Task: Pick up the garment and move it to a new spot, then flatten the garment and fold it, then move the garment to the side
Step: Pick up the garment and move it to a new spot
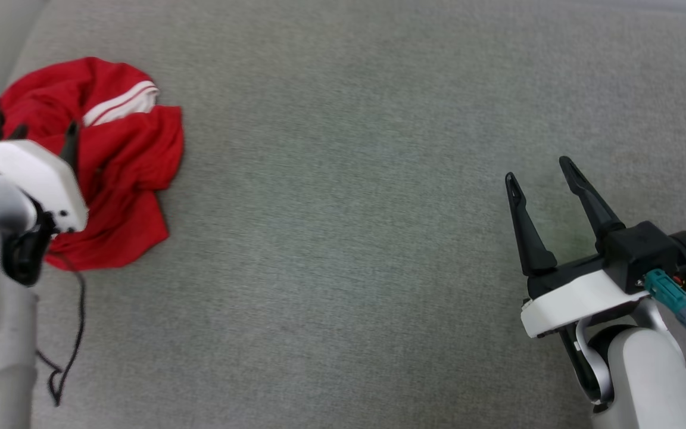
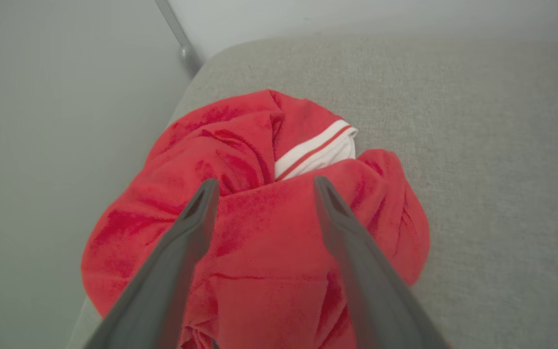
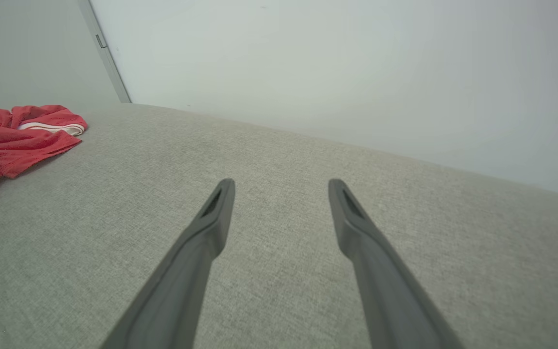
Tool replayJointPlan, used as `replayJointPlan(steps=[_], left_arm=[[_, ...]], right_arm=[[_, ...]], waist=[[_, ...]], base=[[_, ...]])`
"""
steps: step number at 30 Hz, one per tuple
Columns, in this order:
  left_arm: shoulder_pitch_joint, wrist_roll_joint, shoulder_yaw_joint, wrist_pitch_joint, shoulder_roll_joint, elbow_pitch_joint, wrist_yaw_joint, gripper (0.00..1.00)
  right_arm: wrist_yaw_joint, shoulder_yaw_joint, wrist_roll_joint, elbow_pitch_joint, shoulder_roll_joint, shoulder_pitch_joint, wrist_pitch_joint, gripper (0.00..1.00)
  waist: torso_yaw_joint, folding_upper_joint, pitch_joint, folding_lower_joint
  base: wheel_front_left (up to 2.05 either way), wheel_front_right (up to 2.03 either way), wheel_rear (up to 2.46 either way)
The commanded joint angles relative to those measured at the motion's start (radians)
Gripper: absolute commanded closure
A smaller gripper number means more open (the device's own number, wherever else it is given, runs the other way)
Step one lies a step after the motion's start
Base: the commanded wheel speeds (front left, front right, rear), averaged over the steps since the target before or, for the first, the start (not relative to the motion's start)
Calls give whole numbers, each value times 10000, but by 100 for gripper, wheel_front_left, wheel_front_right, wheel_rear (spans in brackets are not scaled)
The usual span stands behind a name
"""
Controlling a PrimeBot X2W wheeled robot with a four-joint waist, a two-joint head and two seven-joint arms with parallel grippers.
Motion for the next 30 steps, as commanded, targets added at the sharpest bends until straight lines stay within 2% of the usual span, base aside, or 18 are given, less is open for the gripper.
replayJointPlan(steps=[1, 7, 12, 13, 14, 15, 16, 20, 24, 30], left_arm=[[-134, -290, 9, 704, 411, 450, -28, 0], [-163, -1267, -212, 3076, 1147, 1808, -62, 0], [137, -2139, -387, 5094, 1175, 2866, -55, 0], [181, -2272, -369, 5431, 1156, 3008, -55, 25], [167, -2350, -348, 5554, 1152, 3040, -56, 54], [85, -2385, -313, 5474, 1196, 2973, -56, 72], [23, -2367, -287, 5301, 1244, 2895, -2, 100], [-273, -2060, -252, 4211, 1458, 2504, 301, 100], [-626, -1652, -250, 2677, 1555, 2179, 686, 100], [-1001, -1190, -294, 258, 1398, 1946, 1098, 100]], right_arm=[[-3, -15, -2, 57, 10, -233, -122, 0], [-3, 45, 36, 258, 48, -467, -300, 0], [-3, 96, 68, 416, 76, -660, -382, 0], [-3, 118, 78, 465, 76, -670, -397, 0], [-3, 124, 102, 494, 80, -681, -422, 0], [-3, 115, 143, 523, 80, -691, -440, 0], [-3, 105, 161, 555, 82, -689, -435, 0], [-3, 31, 166, 716, 91, -606, -478, 0], [-3, -29, 191, 846, 100, -413, -533, 0], [-3, -130, 317, 1073, 112, -27, -612, 0]], waist=[[-597, 0, 619, -1], [-828, 0, 896, -1], [-904, 0, 986, -1], [-923, 0, 980, -1], [-936, 0, 970, -1], [-945, 0, 957, -1], [-950, 0, 930, -1], [-929, 0, 702, -1], [-864, 0, 252, -1], [-748, 0, -747, -1]], base=[[0, 0, 0], [0, 0, 0], [0, 0, 0], [0, 0, 0], [0, 0, 0], [0, 0, 0], [0, 0, 0], [0, 0, 0], [0, 0, 0], [0, 0, 0]])
